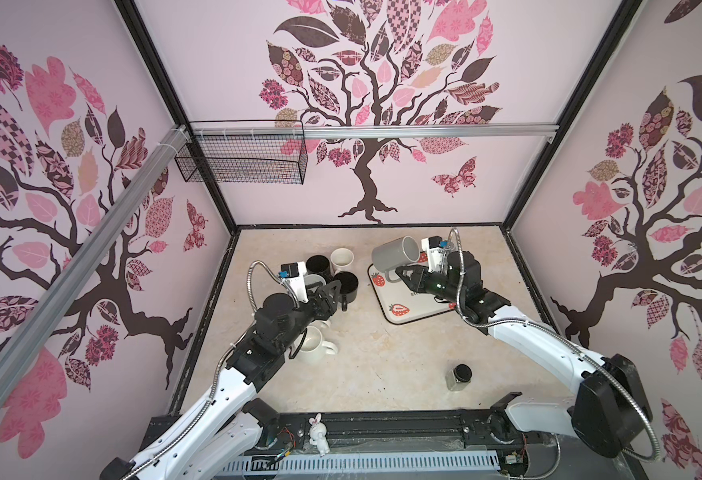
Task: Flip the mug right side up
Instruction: 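Lift and tilt the grey mug with the right gripper toward the left gripper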
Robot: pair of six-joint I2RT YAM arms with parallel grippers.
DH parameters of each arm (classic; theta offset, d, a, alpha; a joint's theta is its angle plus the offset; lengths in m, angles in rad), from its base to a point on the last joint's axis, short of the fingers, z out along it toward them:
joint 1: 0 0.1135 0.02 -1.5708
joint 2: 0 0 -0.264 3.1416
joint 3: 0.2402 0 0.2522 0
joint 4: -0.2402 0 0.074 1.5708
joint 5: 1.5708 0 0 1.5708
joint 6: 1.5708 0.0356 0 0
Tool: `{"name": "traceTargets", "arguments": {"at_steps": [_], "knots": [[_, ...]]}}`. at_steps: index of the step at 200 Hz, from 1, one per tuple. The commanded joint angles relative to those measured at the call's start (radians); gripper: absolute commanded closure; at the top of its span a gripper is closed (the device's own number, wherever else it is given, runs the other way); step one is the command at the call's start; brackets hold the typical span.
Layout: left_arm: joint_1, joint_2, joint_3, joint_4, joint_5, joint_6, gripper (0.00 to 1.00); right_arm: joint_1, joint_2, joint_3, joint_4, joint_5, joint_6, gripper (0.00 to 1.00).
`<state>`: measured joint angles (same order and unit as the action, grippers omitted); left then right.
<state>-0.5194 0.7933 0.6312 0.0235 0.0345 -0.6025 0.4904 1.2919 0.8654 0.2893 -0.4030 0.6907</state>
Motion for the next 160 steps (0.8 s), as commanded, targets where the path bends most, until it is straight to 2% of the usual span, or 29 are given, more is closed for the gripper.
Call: {"name": "traceTargets", "arguments": {"at_steps": [1, 28, 45, 76, 120, 149, 160], "knots": [[0.049, 0.043, -0.060, 0.230, 0.271, -0.157, 0.32, 0.002, 0.030, 0.014, 0.412, -0.151, 0.251, 1.00], [0.051, 0.194, -0.013, 0.374, 0.497, -0.266, 0.28, 0.005, 0.080, 0.010, 0.503, -0.188, 0.340, 1.00], [0.051, 0.287, 0.019, 0.446, 0.575, -0.349, 0.28, 0.016, 0.091, 0.001, 0.547, -0.197, 0.377, 1.00], [0.052, 0.394, 0.014, 0.677, 0.607, -0.523, 0.30, 0.037, 0.093, -0.004, 0.575, -0.212, 0.399, 1.00], [0.053, 0.503, 0.063, 0.794, 0.658, -0.645, 0.33, 0.048, 0.110, -0.019, 0.606, -0.231, 0.431, 1.00], [0.053, 0.556, 0.079, 0.870, 0.650, -0.721, 0.49, 0.064, 0.134, -0.018, 0.647, -0.248, 0.460, 1.00], [0.053, 0.573, 0.085, 0.895, 0.647, -0.746, 0.52, 0.068, 0.139, -0.021, 0.652, -0.252, 0.463, 1.00]]}}
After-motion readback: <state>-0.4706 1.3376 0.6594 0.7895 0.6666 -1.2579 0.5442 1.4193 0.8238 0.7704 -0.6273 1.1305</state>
